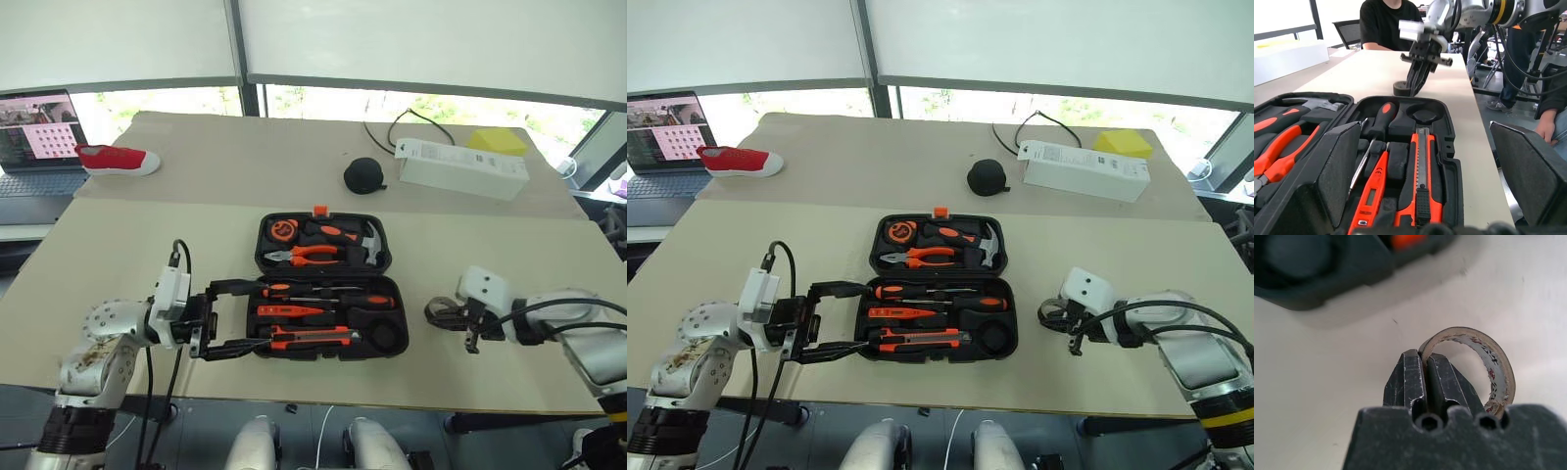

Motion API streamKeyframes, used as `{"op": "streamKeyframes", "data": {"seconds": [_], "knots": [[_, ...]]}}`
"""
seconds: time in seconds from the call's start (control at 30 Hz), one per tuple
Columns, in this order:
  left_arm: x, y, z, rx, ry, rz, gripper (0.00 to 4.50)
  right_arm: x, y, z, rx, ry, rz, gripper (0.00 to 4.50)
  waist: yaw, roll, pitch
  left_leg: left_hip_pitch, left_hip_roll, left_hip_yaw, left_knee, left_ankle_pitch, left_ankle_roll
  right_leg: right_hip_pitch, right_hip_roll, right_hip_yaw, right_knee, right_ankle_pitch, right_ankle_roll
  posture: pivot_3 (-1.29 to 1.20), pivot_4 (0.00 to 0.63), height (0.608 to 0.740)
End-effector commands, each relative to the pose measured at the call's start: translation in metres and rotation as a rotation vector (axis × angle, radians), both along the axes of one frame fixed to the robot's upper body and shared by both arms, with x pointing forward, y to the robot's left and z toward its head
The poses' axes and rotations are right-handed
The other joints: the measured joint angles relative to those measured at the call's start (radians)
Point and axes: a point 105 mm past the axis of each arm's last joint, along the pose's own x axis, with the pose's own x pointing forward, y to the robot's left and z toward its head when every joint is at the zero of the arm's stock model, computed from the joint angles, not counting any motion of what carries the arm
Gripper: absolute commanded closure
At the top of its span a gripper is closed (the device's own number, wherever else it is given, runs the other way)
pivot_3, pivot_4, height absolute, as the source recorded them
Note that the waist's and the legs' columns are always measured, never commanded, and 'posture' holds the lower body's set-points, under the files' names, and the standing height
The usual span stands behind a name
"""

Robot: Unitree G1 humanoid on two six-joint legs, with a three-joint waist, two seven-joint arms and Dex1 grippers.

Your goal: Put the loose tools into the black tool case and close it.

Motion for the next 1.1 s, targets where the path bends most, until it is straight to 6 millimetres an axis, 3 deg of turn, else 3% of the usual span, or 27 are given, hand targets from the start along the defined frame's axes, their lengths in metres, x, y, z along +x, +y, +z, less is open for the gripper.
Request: {"op": "streamKeyframes", "data": {"seconds": [0.03, 0.13, 0.3, 0.43, 0.73, 0.9, 1.1], "knots": [[-0.005, 0.004, 0.003, 0.012, -0.029, -0.007, 0.0, -0.023, 0.044, 0.037, 0.139, -0.007, 0.208, 4.48, -0.003, 0.0, 0.0, 0.0, 0.001, 0.0, 0.0, 0.0, 0.0, 0.0, 0.001, 0.0, 0.0, 0.0, 0.0, 0.0, 0.15, 0.74], [-0.005, 0.004, -0.001, 0.027, -0.031, -0.015, 0.0, -0.03, 0.069, 0.032, 0.163, 0.035, 0.254, 4.48, -0.002, -0.001, 0.001, 0.0, 0.001, -0.001, -0.001, 0.0, 0.0, 0.0, 0.001, -0.001, 0.0, 0.0, 0.0, 0.0, 0.15, 0.74], [-0.009, 0.005, -0.006, 0.041, -0.032, -0.028, 0.0, -0.03, 0.086, 0.017, 0.133, 0.06, 0.261, 4.48, 0.006, -0.002, 0.001, -0.001, 0.0, -0.001, 0.0, 0.0, 0.0, 0.0, -0.001, -0.001, 0.0, 0.0, 0.0, 0.0, 0.15, 0.74], [-0.013, 0.005, -0.008, 0.047, -0.031, -0.03, 0.0, -0.028, 0.08, -0.001, 0.02, 0.086, 0.226, 4.48, 0.003, -0.002, 0.001, -0.001, 0.0, -0.001, 0.0, 0.0, 0.0, -0.001, -0.001, -0.001, -0.001, 0.0, 0.0, 0.0, 0.15, 0.74], [-0.016, 0.008, -0.01, 0.056, -0.016, -0.01, 0.0, -0.035, 0.065, -0.015, -0.063, 0.204, 0.164, 4.48, 0.004, -0.002, 0.001, -0.003, 0.0, -0.001, 0.0, 0.0, 0.0, -0.003, -0.001, -0.001, 0.0, 0.0, 0.0, 0.0, 0.15, 0.74], [-0.013, 0.009, -0.009, 0.048, -0.011, 0.018, 0.0, -0.031, 0.062, -0.016, -0.078, 0.206, 0.154, 2.87, 0.005, -0.002, 0.001, -0.003, 0.0, -0.001, 0.0, 0.0, 0.0, -0.003, -0.001, -0.001, 0.0, 0.0, 0.0, 0.0, 0.15, 0.74], [-0.005, 0.021, -0.016, 0.129, 0.027, 0.12, 0.0, -0.042, 0.06, 0.021, -0.046, 0.24, 0.264, 0.82, 0.001, -0.002, 0.002, -0.004, 0.0, -0.003, -0.001, 0.0, 0.0, -0.005, -0.001, -0.001, 0.0, 0.0, -0.001, 0.0, 0.15, 0.74]]}}
